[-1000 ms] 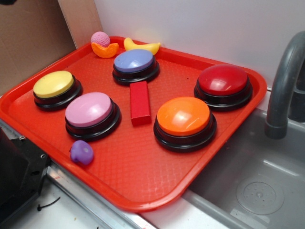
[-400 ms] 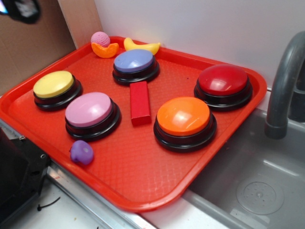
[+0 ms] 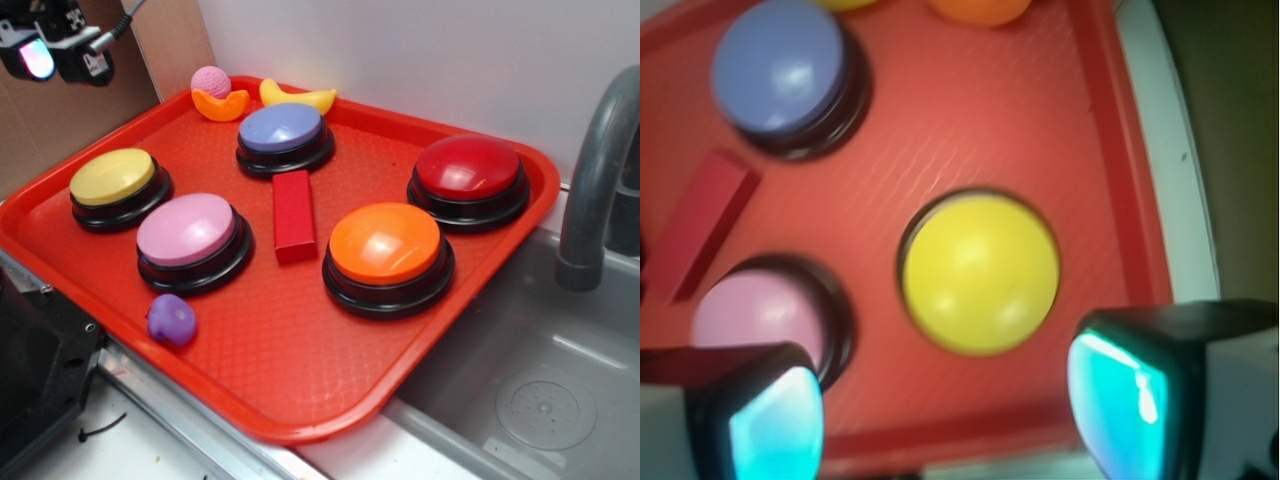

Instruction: Push the yellow button.

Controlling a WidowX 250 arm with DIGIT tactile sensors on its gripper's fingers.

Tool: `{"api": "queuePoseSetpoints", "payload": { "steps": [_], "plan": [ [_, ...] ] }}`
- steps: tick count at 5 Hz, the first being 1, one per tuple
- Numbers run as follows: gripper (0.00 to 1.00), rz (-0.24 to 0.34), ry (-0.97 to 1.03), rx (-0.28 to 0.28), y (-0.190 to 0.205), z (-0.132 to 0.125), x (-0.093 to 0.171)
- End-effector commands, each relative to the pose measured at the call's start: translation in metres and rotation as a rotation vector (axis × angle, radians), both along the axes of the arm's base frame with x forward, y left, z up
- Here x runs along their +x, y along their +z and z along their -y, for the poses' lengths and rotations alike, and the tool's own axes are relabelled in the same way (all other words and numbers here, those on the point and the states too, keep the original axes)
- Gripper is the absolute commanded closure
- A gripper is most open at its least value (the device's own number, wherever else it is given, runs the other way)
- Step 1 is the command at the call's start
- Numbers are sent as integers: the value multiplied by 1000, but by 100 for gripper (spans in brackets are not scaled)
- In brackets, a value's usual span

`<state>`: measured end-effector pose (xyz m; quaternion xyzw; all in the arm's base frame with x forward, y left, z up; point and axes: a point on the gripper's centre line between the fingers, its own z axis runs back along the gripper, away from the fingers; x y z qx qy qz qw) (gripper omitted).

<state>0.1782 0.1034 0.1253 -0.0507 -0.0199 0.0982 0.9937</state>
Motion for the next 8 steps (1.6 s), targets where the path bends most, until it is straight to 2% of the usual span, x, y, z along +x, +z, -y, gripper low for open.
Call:
{"api": "queuePoseSetpoints", "payload": {
  "steps": [1,2,5,6,8],
  "plan": [
    [0,43,-70,21,-42,-4,10],
    [0,46,-87,3,-58,-3,10],
    [0,-7,-106,71,-74,-4,5],
    [0,15,-127,98,-61,4,15],
    [0,73,-113,91,-28,7,23]
  ]
}}
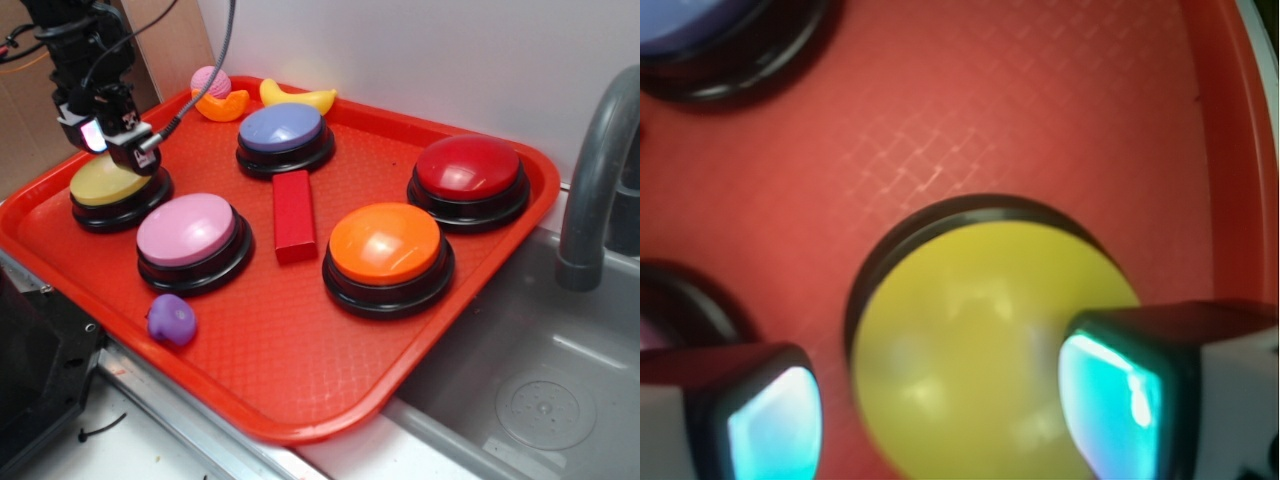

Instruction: Push the yellow button.

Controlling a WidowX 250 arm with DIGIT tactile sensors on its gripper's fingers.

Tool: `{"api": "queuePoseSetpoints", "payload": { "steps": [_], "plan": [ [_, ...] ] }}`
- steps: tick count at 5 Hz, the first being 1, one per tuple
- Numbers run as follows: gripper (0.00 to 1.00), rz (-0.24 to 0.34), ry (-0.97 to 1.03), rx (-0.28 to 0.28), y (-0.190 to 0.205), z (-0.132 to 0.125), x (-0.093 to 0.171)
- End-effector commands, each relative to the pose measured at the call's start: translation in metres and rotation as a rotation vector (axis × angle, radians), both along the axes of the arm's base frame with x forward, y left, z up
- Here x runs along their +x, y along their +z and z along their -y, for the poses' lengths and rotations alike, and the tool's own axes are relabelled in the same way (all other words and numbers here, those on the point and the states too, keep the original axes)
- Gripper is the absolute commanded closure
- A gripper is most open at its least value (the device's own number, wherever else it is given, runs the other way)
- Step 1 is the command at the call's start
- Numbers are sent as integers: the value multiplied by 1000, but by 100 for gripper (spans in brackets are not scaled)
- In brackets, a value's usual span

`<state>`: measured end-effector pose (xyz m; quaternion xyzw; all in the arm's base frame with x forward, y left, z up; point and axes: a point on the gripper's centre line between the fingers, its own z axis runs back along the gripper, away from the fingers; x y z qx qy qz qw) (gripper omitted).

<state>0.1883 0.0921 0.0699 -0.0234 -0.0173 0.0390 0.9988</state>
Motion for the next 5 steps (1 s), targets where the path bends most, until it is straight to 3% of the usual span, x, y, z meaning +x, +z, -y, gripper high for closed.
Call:
{"api": "queuePoseSetpoints", "payload": {
  "steps": [1,3,5],
  "plan": [
    [0,89,18,44,35,-12,15],
    [0,83,34,82,46,-17,18],
    [0,111,42,90,61,-19,15]
  ]
}}
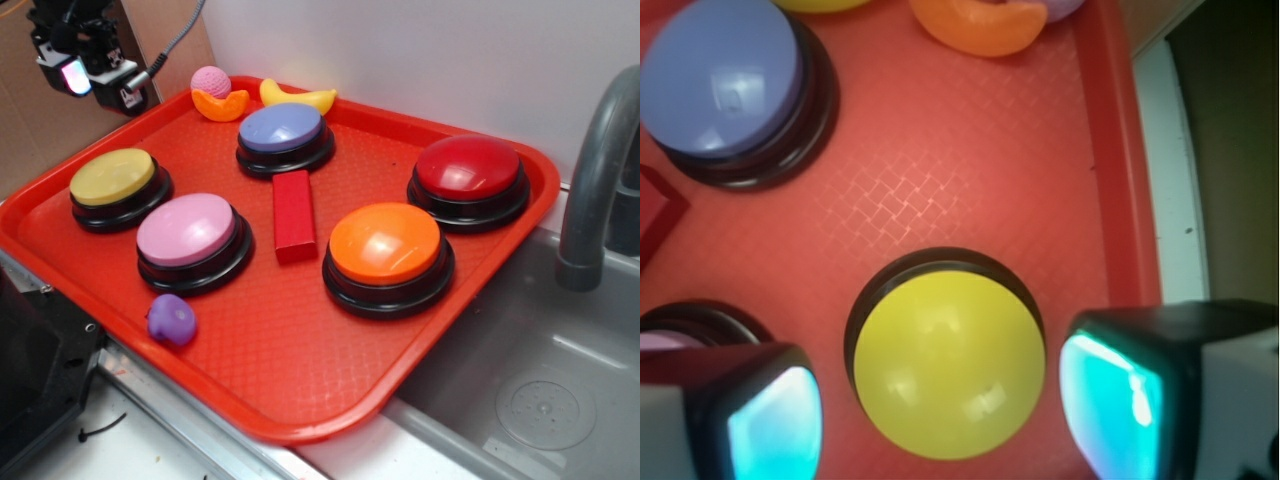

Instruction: Push the yellow button.

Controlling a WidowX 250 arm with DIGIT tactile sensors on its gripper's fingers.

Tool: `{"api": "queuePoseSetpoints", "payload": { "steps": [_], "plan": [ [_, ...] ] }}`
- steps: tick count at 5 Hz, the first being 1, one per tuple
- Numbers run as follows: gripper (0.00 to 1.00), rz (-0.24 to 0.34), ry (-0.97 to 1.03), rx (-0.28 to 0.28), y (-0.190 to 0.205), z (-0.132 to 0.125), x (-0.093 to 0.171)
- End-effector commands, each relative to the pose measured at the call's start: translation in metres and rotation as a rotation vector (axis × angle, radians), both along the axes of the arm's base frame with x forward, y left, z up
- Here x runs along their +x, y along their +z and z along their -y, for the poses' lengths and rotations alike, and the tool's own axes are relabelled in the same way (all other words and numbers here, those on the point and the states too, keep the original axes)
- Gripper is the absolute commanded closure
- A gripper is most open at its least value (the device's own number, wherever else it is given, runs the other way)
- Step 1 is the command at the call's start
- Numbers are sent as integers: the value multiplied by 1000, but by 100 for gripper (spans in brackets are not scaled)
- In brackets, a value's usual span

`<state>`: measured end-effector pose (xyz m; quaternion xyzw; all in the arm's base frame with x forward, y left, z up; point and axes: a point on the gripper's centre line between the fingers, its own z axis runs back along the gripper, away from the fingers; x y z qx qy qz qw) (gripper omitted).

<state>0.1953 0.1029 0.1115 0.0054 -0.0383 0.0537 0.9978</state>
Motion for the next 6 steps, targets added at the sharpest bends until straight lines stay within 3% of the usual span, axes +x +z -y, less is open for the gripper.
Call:
{"api": "queuePoseSetpoints", "payload": {
  "steps": [1,6],
  "plan": [
    [0,77,14,30,24,-7,1],
    [0,60,7,28,33,-4,8]
  ]
}}
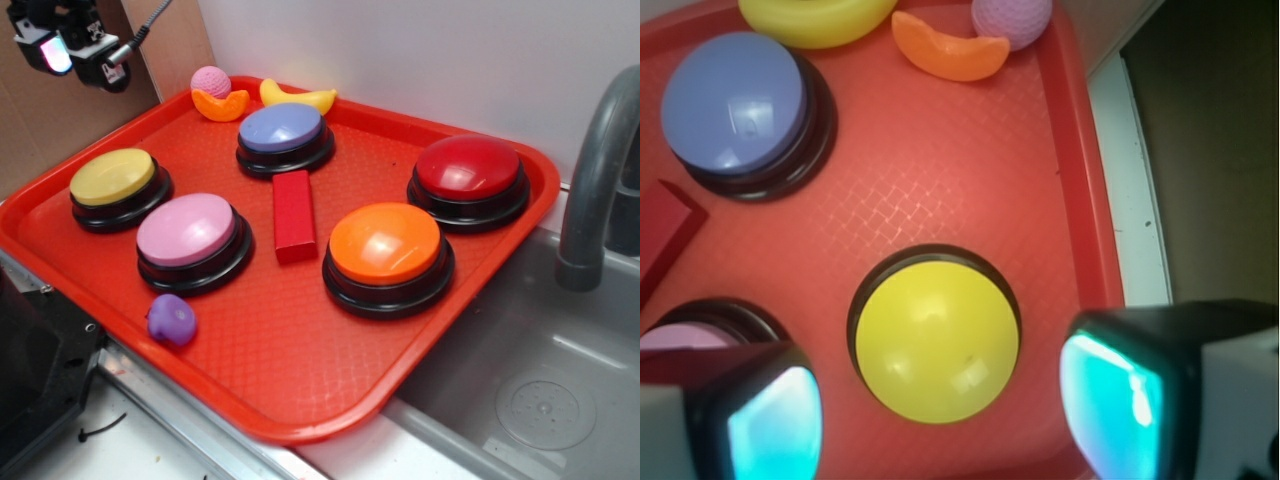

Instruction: Push the yellow button.

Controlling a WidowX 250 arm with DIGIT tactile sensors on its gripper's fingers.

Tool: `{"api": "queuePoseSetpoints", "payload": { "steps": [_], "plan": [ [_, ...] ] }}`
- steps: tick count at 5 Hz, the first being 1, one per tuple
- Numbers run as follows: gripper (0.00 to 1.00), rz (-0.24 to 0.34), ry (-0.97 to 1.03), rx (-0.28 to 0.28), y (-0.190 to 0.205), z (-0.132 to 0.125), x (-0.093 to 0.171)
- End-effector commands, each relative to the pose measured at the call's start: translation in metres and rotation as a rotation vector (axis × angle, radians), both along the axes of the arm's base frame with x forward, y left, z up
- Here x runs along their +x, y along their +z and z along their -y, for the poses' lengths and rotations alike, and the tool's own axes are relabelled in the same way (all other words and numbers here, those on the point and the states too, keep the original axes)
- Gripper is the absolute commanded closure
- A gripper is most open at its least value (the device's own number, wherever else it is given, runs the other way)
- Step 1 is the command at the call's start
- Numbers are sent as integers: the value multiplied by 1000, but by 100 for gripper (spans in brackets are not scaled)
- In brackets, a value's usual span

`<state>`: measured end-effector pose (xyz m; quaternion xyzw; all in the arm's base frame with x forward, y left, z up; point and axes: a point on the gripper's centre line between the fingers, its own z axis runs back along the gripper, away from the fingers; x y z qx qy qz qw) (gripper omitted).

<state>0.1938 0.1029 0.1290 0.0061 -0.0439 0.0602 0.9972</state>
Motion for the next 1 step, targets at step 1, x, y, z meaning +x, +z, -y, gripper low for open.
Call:
{"api": "queuePoseSetpoints", "payload": {
  "steps": [1],
  "plan": [
    [0,58,-9,-15,18,-5,4]
  ]
}}
